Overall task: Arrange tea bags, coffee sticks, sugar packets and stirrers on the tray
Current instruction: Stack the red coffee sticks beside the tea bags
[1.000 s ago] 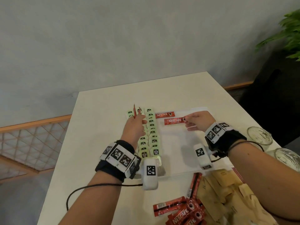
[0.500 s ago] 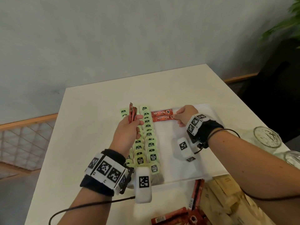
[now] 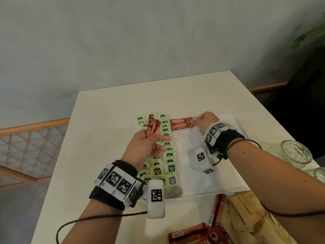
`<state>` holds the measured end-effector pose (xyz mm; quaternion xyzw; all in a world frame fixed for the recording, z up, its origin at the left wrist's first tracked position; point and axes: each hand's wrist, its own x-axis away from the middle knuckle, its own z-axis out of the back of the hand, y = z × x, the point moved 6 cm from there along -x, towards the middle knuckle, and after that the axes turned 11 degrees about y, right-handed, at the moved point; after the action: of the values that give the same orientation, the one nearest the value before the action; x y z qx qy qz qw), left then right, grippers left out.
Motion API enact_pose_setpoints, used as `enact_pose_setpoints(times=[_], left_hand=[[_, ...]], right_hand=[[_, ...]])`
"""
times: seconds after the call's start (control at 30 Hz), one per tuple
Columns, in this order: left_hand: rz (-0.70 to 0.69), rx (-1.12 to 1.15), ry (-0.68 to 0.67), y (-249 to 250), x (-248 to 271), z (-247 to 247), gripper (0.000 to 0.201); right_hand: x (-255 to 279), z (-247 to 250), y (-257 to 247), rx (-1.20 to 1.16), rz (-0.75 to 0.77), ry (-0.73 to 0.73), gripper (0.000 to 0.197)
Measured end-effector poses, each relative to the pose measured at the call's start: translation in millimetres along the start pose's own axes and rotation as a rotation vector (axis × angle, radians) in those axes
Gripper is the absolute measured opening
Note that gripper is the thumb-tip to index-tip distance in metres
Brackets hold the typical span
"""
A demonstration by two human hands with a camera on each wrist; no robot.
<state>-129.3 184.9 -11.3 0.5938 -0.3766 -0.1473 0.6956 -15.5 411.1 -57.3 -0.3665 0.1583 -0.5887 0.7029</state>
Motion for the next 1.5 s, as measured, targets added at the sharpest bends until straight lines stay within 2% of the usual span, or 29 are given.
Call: enact_pose_setpoints(times=[0.07, 0.17, 0.3, 0.37, 0.5, 0.6, 0.67, 0.8, 0.97, 1.07, 1.17, 1.33, 1.4, 1.5], left_hand=[[0.014, -0.014, -0.045, 0, 5, -3, 0.022], [-0.022, -0.159, -0.086, 0, 12, -10, 0.022], [-0.256, -0.460, -0.003, 3, 20, -24, 0.011], [-0.313, -0.476, -0.031, 3, 29, -34, 0.012], [-0.330, -0.416, -0.071, 2, 44, -40, 0.023], [-0.270, -0.427, -0.074, -1, 51, -33, 0.018], [-0.223, -0.396, -0.036, -3, 55, -25, 0.027], [-0.247, -0.371, 0.051, -3, 60, -15, 0.033], [-0.330, -0.379, 0.008, 1, 67, -24, 0.026], [-0.376, -0.397, 0.037, 1, 65, -25, 0.025], [-0.388, -0.418, 0.067, 4, 62, -24, 0.022], [-0.324, -0.416, 0.094, 5, 51, -19, 0.021], [-0.258, -0.406, 0.113, 7, 45, -16, 0.026], [-0.163, -0.294, 0.172, 16, 37, -4, 0.021]], right_hand=[[12, 11, -1, -0.045, 0.028, 0.016, 0.019], [49, 24, -8, -0.295, 0.077, -0.060, 0.027], [105, 25, -15, -0.412, 0.082, -0.302, 0.039], [124, 23, -12, -0.442, 0.080, -0.371, 0.034], [142, 35, 0, -0.586, 0.090, -0.306, 0.016], [148, 51, 8, -0.704, 0.110, -0.211, 0.016], [153, 58, 10, -0.745, 0.135, -0.164, 0.017], [164, 60, 6, -0.687, 0.171, -0.192, 0.015], [173, 51, -10, -0.452, 0.226, -0.337, 0.021], [167, 48, -12, -0.434, 0.199, -0.356, 0.023], [157, 50, -7, -0.464, 0.127, -0.316, 0.023], [137, 49, 1, -0.613, 0.037, -0.303, 0.005], [123, 49, 4, -0.624, 0.018, -0.297, 0.008], [93, 50, 11, -0.509, -0.007, -0.269, 0.013]])
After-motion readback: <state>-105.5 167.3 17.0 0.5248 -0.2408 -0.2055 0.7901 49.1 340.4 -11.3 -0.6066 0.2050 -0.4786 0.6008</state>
